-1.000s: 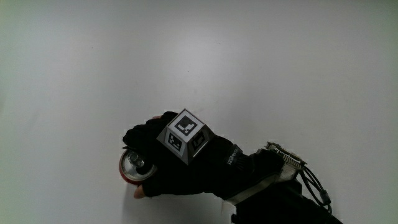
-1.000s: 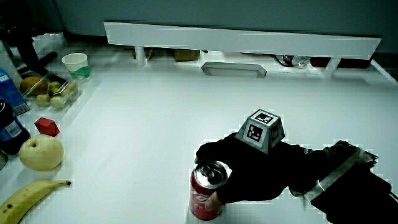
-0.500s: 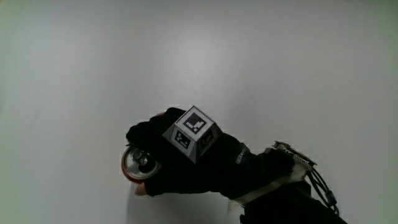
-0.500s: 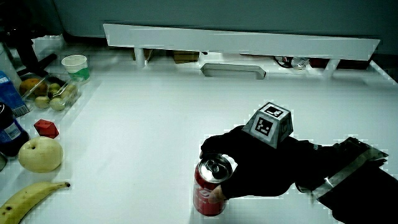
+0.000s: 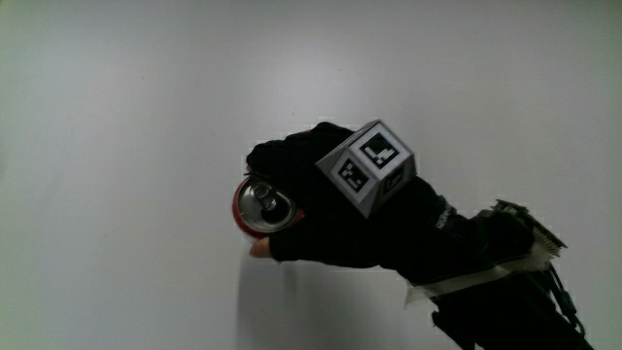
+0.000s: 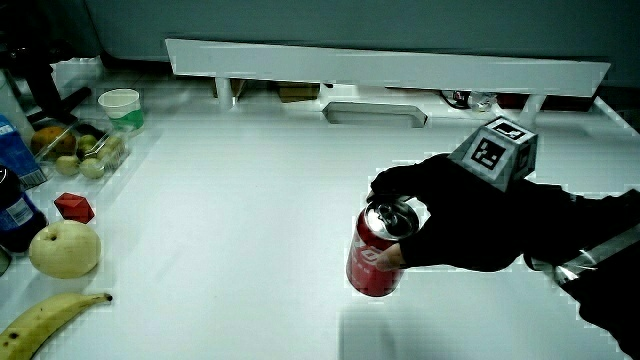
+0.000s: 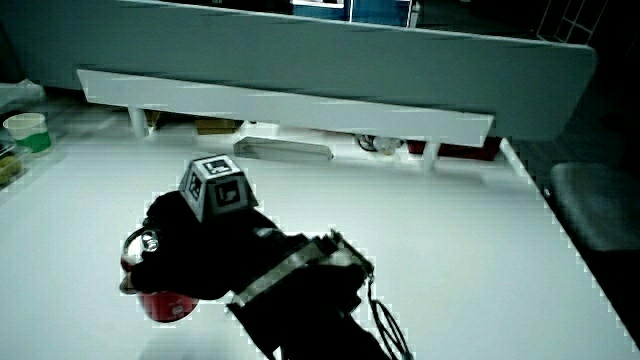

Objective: Pick cola

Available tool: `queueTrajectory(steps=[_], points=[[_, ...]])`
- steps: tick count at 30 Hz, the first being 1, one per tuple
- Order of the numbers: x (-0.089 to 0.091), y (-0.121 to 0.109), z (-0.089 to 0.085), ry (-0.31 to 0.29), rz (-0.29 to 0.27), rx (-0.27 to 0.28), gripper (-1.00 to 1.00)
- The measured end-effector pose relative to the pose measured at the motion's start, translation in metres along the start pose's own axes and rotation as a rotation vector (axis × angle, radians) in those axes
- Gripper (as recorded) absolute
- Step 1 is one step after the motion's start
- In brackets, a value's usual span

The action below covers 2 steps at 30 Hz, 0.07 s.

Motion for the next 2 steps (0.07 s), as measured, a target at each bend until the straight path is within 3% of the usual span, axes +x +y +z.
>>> queueTrajectory(steps=[2], points=[[0.0069,-0.0024,0.0034,-0.059,-0.029,0.018,1.00]])
